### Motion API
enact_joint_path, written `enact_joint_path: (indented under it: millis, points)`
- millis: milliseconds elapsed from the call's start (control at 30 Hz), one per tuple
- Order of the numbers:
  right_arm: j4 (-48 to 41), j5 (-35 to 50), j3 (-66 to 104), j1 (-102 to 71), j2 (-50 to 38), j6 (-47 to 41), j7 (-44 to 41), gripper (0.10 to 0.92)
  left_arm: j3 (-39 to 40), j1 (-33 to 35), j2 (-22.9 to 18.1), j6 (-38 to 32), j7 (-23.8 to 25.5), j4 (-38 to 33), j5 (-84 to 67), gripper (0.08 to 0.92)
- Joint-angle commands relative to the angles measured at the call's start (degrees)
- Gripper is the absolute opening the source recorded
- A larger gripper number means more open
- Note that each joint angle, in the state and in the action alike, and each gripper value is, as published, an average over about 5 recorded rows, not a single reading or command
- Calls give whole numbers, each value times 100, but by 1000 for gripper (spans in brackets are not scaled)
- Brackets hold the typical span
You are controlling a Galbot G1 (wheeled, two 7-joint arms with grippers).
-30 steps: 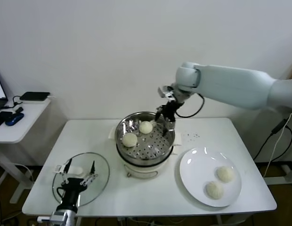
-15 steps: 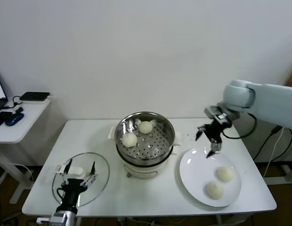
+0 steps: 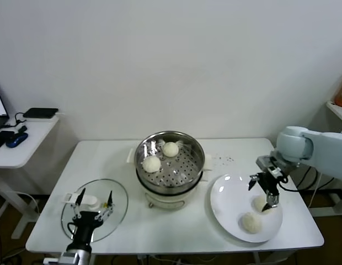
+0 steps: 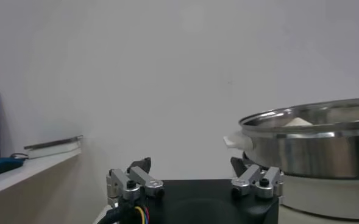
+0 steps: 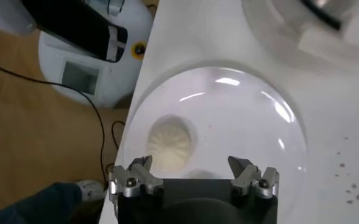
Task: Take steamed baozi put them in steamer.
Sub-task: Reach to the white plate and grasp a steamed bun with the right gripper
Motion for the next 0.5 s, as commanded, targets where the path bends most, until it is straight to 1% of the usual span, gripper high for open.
enact_joint_path:
  millis: [33,500]
  points:
    - [31,-469,306,-907,-46,-30,163,823,-30,1,1,3,3,-2,-11,823]
    - [-360,-1102,690,-1503,343,110,179,823,-85,7,5,29,-10,37,-142,823]
